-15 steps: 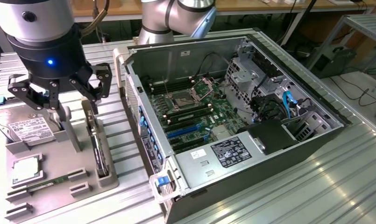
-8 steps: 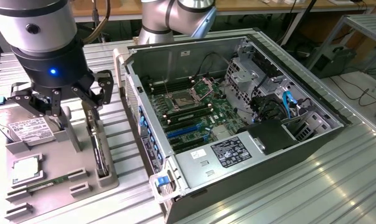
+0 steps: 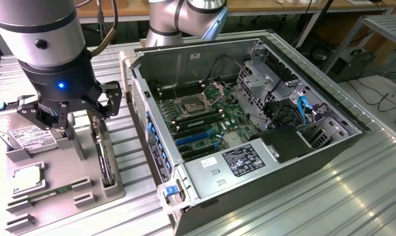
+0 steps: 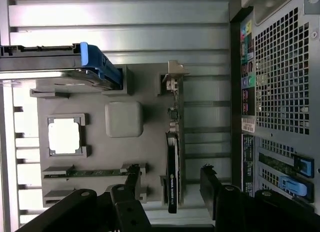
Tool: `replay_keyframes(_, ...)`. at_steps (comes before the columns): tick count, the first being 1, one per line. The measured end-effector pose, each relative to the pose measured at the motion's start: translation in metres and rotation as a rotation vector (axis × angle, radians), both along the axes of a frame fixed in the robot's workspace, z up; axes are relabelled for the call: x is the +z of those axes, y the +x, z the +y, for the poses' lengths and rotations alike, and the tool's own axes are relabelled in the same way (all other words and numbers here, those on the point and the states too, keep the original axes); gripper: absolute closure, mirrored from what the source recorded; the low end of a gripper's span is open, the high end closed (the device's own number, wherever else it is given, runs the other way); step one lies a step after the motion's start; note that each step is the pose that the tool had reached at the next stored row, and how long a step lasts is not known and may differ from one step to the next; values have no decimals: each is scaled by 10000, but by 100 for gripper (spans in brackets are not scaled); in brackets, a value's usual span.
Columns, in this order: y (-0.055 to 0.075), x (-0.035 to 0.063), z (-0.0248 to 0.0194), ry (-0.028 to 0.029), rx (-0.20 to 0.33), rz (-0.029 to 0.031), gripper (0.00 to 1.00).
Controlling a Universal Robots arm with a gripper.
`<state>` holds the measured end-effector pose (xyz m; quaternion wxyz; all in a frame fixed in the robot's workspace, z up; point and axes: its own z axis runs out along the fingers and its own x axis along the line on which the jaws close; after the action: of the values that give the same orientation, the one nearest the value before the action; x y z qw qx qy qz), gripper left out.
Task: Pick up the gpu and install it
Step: 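Pick up the gpu and move the gpu toward the slot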
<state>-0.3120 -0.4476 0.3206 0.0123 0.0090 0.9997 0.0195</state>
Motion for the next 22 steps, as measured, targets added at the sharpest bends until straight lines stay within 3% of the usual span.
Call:
replay_keyframes(4,10,-71,0,-8,230,-1,40)
replay_keyframes(22,16,-403,-20,-8,233,-1,40)
